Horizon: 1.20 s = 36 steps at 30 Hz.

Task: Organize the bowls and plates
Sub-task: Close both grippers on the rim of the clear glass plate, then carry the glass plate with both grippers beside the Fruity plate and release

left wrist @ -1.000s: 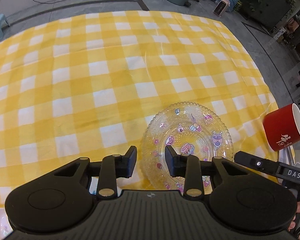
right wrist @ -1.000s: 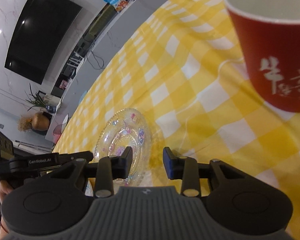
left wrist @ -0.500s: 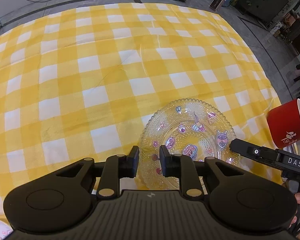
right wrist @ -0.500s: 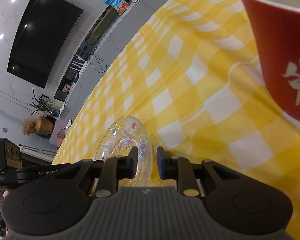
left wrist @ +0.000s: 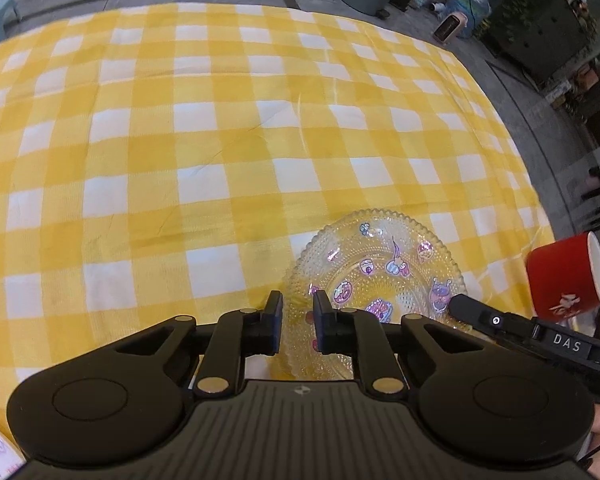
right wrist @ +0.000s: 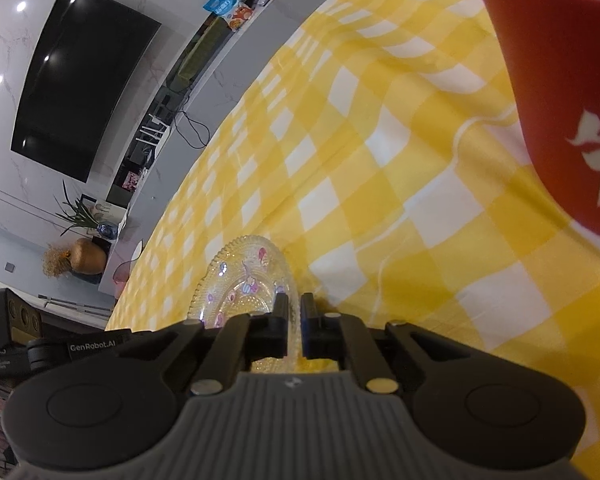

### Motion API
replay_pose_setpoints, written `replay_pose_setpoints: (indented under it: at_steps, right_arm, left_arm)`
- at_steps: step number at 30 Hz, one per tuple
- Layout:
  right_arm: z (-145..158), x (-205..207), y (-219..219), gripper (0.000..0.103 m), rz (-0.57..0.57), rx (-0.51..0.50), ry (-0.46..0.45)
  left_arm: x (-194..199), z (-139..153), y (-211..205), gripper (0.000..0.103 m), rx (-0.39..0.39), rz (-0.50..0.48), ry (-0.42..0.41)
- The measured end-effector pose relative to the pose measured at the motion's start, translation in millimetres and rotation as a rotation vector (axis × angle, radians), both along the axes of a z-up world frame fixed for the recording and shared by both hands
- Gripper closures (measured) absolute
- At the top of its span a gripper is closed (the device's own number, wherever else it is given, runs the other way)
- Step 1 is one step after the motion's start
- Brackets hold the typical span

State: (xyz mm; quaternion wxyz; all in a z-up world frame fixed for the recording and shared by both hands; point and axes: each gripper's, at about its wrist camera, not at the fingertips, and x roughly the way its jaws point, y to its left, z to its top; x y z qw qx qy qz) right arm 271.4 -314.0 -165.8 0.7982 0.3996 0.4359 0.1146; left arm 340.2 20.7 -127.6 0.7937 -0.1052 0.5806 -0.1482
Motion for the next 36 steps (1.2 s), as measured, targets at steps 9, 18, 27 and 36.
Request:
replay_pose_setpoints:
  at_steps: [9, 18, 27, 36]
  right_arm:
    - [7.7, -4.3, -4.9, 0.101, -0.002, 0.031, 0.051]
    - [28.2, -31.8, -8.6, 0.101, -0.024, 0.051, 0.085]
    - [44.0, -68.5, -10.1, 0.101, -0.056, 0.070, 0.088]
    - [39.7, -110.0, -13.3, 0.101, -0.026, 0.081, 0.118]
  left_arm:
    - [-4.7, 1.2, 3.6, 0.090, -0.042, 0.003, 0.034]
    - [-18.6, 12.7, -2.5, 0.090, -0.067, -0.058, 0.071]
    - [-36.4, 19.3, -2.6, 0.089, -0.096, -0.095, 0.117]
    - [-53.8, 15.3, -14.0, 0.088, -0.089, -0.149, 0.161]
